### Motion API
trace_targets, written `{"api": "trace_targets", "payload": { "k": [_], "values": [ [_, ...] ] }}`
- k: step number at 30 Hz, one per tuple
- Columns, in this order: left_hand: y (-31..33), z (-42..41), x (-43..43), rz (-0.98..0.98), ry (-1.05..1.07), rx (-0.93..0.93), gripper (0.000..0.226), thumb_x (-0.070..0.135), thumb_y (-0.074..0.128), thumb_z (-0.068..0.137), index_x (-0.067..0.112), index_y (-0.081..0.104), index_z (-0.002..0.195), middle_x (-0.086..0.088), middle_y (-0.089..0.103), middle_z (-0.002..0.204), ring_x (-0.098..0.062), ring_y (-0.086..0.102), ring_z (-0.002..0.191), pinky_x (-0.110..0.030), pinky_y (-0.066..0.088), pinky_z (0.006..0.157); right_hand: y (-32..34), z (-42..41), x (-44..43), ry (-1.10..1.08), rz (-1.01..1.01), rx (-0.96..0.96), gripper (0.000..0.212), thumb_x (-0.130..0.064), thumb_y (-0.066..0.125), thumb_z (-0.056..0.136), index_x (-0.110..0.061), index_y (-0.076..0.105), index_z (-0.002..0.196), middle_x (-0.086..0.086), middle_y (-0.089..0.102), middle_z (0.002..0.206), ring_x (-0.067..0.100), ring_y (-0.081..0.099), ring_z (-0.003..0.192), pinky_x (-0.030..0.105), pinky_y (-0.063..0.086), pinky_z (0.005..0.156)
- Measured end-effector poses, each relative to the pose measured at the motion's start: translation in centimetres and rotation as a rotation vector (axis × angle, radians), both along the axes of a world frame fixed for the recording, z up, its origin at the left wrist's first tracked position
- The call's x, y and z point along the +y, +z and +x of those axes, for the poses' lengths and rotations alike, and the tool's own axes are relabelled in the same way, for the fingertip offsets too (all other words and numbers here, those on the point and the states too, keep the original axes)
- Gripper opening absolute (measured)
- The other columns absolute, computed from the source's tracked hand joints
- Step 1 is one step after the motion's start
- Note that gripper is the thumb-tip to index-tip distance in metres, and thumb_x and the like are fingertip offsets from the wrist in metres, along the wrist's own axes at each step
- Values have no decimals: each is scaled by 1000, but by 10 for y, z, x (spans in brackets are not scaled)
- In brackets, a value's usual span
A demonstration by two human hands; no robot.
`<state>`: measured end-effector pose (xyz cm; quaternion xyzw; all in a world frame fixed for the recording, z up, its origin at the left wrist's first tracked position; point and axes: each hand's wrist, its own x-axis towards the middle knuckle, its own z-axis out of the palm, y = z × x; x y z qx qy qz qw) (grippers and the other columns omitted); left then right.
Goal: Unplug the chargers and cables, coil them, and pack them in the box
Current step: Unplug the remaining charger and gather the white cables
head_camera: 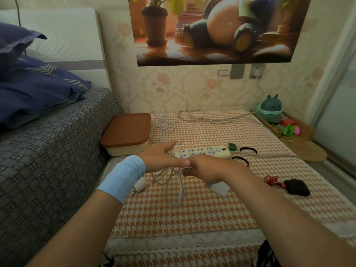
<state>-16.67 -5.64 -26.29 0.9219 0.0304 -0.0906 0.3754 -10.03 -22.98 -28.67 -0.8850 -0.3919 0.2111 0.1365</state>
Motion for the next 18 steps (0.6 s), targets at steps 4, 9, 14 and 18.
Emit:
{"api": "trace_targets", "payload": {
  "k": [4, 9, 14, 18],
  "values": [
    [-6, 2, -1, 62, 10, 52, 78, 53, 71, 78, 29, 42, 146, 3, 44, 149, -18, 45, 134, -31, 35, 108, 9, -8, 4, 61, 13, -48, 21, -29, 44, 109, -31, 51, 89, 4, 59, 102, 21, 54, 85, 36, 46, 81],
    [-11, 4, 4, -56, -126, 267, 50, 50, 78, 75, 26, 67, 118, 2, 71, 115, -21, 74, 86, -35, 59, 83, 8, -6, -3, 21, 67, -67, 24, -22, 43, 107, -7, 57, 94, 17, 58, 92, 23, 43, 72, 37, 36, 68],
    [-16, 10, -3, 11, -165, 239, 55, 55, 73, 78, 16, 66, 114, 0, 72, 93, -20, 68, 69, -31, 57, 70, 8, -3, -6, -40, 159, -78, 23, -21, 45, 106, -11, 60, 94, 7, 60, 91, 24, 52, 75, 41, 46, 72],
    [-32, 17, -8, -208, -52, 79, 49, 48, 83, 69, 19, 69, 105, -5, 70, 83, -17, 64, 70, -36, 57, 72, 8, 5, -9, -162, 302, -98, 30, -16, 45, 105, -22, 53, 77, 3, 56, 83, 22, 49, 72, 42, 44, 70]
  ]
}}
